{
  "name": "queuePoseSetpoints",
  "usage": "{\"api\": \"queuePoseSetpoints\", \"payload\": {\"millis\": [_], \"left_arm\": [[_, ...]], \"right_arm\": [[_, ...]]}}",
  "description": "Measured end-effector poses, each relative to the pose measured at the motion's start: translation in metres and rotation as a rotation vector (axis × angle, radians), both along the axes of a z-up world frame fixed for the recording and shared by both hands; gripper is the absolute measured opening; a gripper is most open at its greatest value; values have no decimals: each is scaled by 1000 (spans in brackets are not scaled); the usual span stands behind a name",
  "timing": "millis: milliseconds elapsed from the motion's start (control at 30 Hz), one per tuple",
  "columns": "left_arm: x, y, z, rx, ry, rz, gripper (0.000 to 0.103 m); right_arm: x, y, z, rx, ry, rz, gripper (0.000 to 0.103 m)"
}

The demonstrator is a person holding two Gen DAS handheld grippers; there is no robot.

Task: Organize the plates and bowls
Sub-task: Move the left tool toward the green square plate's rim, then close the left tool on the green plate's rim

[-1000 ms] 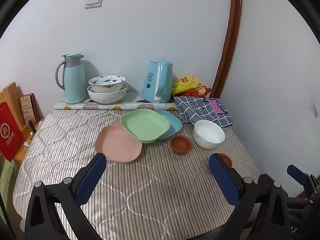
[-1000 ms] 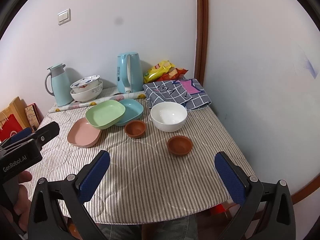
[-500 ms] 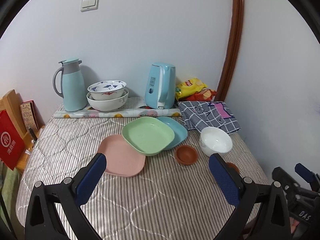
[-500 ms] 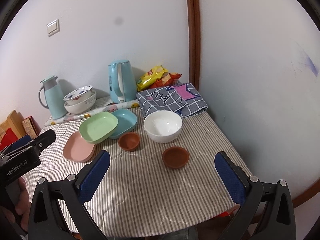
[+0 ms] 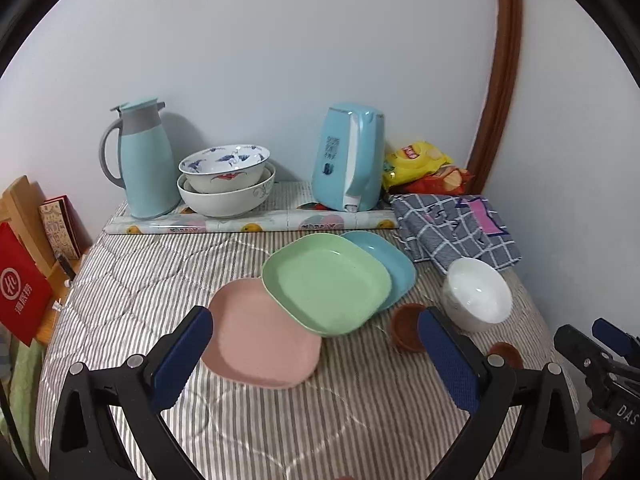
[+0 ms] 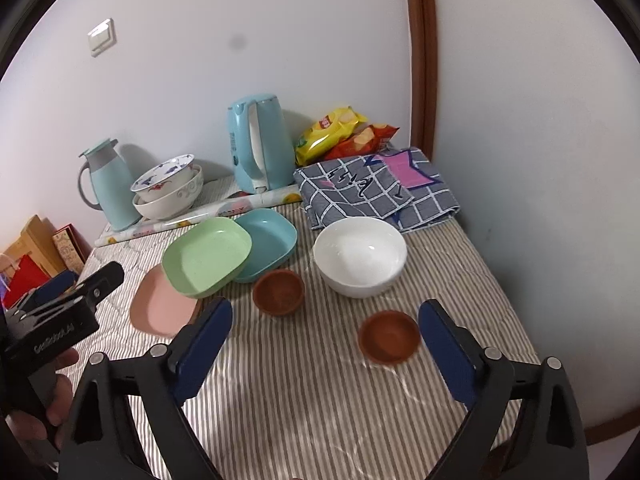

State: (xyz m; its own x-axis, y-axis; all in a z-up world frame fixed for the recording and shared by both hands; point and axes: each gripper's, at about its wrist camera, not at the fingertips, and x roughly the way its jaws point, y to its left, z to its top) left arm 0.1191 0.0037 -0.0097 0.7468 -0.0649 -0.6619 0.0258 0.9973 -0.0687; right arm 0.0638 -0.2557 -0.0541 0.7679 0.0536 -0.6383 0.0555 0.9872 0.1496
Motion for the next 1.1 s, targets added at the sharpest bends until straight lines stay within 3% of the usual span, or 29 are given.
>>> {"api": "queuePoseSetpoints", "payload": {"millis": [367, 533, 633, 700, 1100], "left_arm": [[72, 24, -31, 1, 59, 22, 98], [98, 36, -49, -13, 90, 26, 89], [112, 41, -59, -28, 109, 25, 87], [119, 42, -66, -41, 118, 10, 79], [171, 33, -104, -9, 185, -36, 58]], "right_arm": [[70, 28, -18, -4, 27, 59, 91], [103, 41, -34, 29, 86, 92, 73], [119, 50, -44, 32, 104, 100, 65], [127, 55, -50, 35, 117, 104, 62], [161, 84, -83, 70, 203, 159, 55]]}}
